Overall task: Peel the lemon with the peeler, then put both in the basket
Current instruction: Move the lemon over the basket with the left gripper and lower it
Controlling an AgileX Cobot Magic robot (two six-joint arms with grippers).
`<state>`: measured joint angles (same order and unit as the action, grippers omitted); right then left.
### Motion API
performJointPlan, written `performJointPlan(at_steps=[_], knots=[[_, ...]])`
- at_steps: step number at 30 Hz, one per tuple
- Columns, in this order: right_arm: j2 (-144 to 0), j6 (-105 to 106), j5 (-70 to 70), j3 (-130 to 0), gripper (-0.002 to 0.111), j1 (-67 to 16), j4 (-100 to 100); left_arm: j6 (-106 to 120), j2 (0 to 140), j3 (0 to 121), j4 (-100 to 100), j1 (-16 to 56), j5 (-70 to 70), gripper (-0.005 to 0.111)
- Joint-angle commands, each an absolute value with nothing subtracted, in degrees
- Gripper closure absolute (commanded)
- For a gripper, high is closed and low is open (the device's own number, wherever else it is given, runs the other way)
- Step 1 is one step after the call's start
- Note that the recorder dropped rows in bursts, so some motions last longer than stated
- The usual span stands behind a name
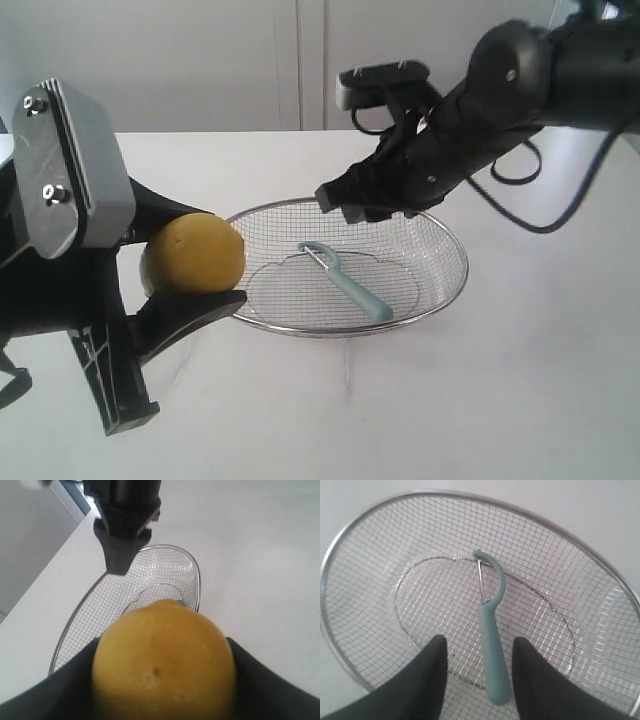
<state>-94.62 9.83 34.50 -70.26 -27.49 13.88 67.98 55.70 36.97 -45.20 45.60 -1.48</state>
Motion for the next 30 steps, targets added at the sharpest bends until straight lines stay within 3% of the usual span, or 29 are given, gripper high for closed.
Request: performJointPlan(at_steps=[1,9,14,19,24,30], knots=[[-82.87,10.39,40.73,-67.92,0.081,-27.57,9.29,67.61,55.32,36.73,-45.96,46.05,-2.61,0.107],[-61.03,10.26,37.14,-51.7,0.102,-27.35,-4.61,67.61,55.32,36.73,-45.96,46.05,-2.61,0.107],[-52.17,10.26,29.72,-46.73,0.103,-27.35,-4.97,67.61,55.61,36.73,-45.96,45.79,-2.45,0.107],[-46.04,10.12,29.02,-46.73,0.103,-27.35,-4.86,65.73,61.76,38.57,-48.54,45.54,9.78,0.107],[-44.67,10.02,29.02,-46.73,0.103,-27.35,-4.86,63.77,76.41,52.16,-49.31,40.64,-3.28,0.107],[-44.7,8.27,29.01,-46.73,0.103,-27.35,-4.86,44.49,95.83,75.87,-39.06,33.12,-21.45,0.107]])
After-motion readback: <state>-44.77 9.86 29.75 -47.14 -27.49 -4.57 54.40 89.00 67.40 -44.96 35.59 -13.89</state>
